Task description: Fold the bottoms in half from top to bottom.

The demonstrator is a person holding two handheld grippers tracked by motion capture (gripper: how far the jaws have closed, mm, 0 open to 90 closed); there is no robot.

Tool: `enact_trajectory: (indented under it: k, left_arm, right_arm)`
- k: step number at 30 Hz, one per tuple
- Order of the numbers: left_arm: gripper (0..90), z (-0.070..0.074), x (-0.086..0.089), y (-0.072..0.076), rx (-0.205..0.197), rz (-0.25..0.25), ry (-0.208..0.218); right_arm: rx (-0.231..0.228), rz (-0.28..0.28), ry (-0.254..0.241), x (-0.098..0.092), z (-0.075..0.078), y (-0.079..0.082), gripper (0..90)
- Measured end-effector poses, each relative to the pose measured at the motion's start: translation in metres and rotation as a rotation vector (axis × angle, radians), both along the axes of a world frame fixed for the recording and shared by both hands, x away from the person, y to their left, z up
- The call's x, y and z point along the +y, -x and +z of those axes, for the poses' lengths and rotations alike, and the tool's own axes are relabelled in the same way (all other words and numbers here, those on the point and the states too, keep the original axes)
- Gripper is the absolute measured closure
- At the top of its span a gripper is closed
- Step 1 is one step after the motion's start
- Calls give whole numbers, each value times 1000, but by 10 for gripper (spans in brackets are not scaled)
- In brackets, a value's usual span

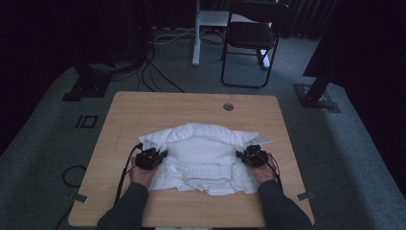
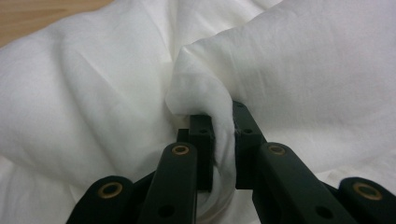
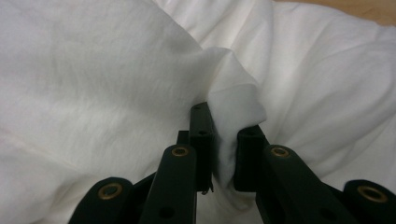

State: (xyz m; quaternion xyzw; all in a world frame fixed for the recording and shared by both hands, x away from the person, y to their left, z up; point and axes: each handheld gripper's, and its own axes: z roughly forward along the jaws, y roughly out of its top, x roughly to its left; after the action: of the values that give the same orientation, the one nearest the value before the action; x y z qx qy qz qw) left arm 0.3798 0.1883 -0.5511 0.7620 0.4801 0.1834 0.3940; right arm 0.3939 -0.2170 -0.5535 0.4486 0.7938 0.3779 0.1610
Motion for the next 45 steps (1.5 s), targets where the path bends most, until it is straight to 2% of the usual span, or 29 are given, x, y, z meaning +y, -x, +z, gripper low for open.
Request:
enact_trajectory:
  k: [3, 5, 6, 7, 8, 12, 15, 17, 18, 19, 20, 21, 22, 24, 26, 27, 30, 32, 34, 35, 36, 37, 38, 40, 42, 45]
  left_arm:
    - [828, 2, -2, -10, 14, 34, 4]
    - [830, 5, -2, -14, 22, 33, -3]
    - [832, 5, -2, -14, 22, 33, -3]
    - [832, 16, 3, -13, 10, 28, 18]
    - [837, 23, 7, -11, -9, 21, 39]
    - [842, 61, 14, -7, -103, 8, 90]
    - [843, 94, 11, -9, -169, -5, 123]
    - [845, 113, 10, -7, -236, -1, 120]
    - [847, 113, 10, -7, -236, -1, 120]
    - [847, 127, 11, -2, -295, 17, 106]
    - [849, 130, 13, -1, -307, 17, 116]
    - [850, 135, 16, 3, -324, 7, 137]
    - [850, 138, 18, 6, -332, -2, 148]
    - [849, 141, 17, 20, -342, -35, 155]
    - [847, 139, 18, 33, -344, -63, 148]
    - [844, 135, 20, 40, -329, -82, 150]
    - [826, 116, 28, 55, -268, -108, 178]
    - [764, 102, 36, 61, -216, -120, 199]
    - [625, 94, 42, 66, -207, -97, 206]
    - [586, 93, 44, 66, -210, -87, 213]
    - [574, 93, 44, 66, -210, -87, 213]
    - [574, 99, 48, 63, -208, -70, 257]
    - [571, 103, 46, 62, -209, -67, 255]
    - [570, 109, 36, 58, -205, -71, 247]
    - [570, 112, 20, 55, -195, -98, 242]
    - [570, 107, -8, 53, -174, -139, 205]
  right_arm:
    - [16, -29, -29, 1, 0, -12, 805]
    - [55, -27, -48, 1, 2, -20, 805]
    - [55, -27, -48, 1, 2, -20, 805]
    - [72, -24, -57, -1, 4, -22, 807]
    - [69, -23, -78, -7, 13, -22, 809]
    - [-9, -21, -147, -19, 44, -13, 821]
    - [-95, -11, -151, -19, 74, -9, 821]
    - [-137, -6, -135, -19, 91, -8, 821]
    - [-137, -6, -135, -19, 91, -8, 821]
    - [-157, -2, -117, -19, 99, -8, 822]
    - [-193, -10, -111, -24, 113, -7, 825]
    - [-200, -15, -120, -26, 116, -6, 826]
    - [-224, -24, -157, -32, 123, -5, 827]
    - [-240, -32, -225, -39, 130, 0, 828]
    - [-241, -26, -232, -42, 132, 9, 827]
    - [-233, -18, -230, -42, 130, 12, 825]
    - [-199, 22, -246, -47, 115, 32, 815]
    - [-179, 50, -242, -47, 104, 47, 788]
    - [-159, 93, -217, -48, 96, 58, 683]
    - [-156, 112, -202, -48, 94, 62, 615]
    - [-156, 112, -202, -48, 94, 62, 615]
    - [-163, 112, -190, -48, 95, 65, 547]
    - [-209, 86, -181, -45, 103, 70, 434]
    - [-233, 77, -183, -37, 111, 69, 422]
    - [-235, 79, -171, -23, 114, 65, 420]
    - [-221, 79, -133, 6, 104, 59, 432]
